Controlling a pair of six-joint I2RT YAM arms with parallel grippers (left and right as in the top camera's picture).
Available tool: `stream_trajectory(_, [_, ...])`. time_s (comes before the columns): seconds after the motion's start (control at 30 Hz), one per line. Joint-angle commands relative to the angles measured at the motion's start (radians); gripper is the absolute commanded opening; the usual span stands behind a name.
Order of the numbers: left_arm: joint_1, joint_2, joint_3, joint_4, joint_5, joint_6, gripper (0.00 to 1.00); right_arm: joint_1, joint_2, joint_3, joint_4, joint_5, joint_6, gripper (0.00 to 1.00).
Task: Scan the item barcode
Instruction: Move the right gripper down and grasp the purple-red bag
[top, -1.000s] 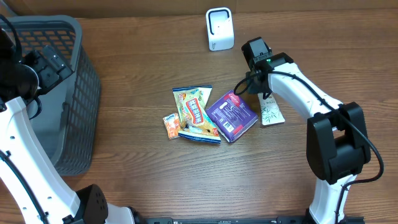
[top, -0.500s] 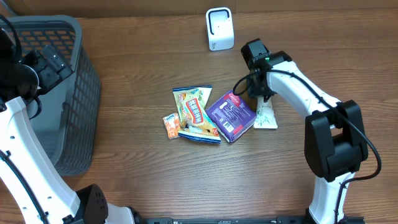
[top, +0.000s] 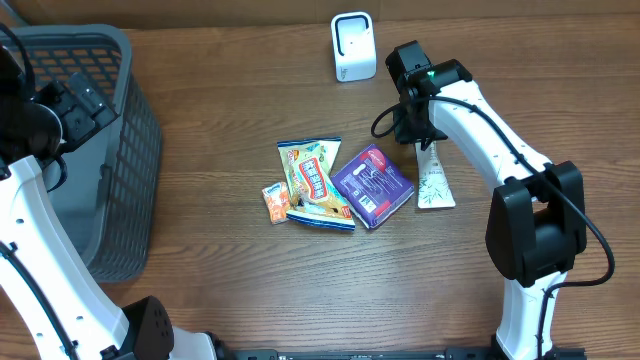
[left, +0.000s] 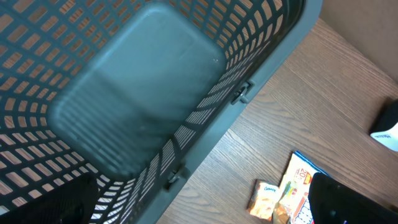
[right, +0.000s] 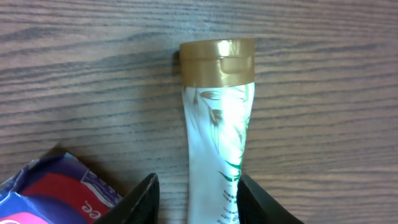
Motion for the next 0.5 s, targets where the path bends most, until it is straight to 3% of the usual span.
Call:
stream_trajectory(0.0, [0.001,0.007,-0.008,0.001,-0.013,0.015,1.0,0.005,0.049,0.016,0.01,0.079,0.005,0.55])
stream_trajectory(0.1, [0.001,0.007,-0.008,0.001,-0.013,0.015,1.0,0.005,0.105,0.016,0.01,0.202,0.058,0.58])
stream_trajectory(0.27, [0.001,0.007,-0.008,0.001,-0.013,0.015,1.0,0.014,0.196,0.016,0.001,0.207,0.08,0.58])
stream_trajectory(0.4, [0.001,0.007,-0.008,0.001,-0.013,0.015,1.0,0.014,0.192,0.039,-0.039,0.181,0.109,0.37])
stream_trajectory(0.47, [0.001,0.007,-0.008,0.001,-0.013,0.015,1.0,0.014,0.186,0.088,-0.096,0.181,0.113,0.39])
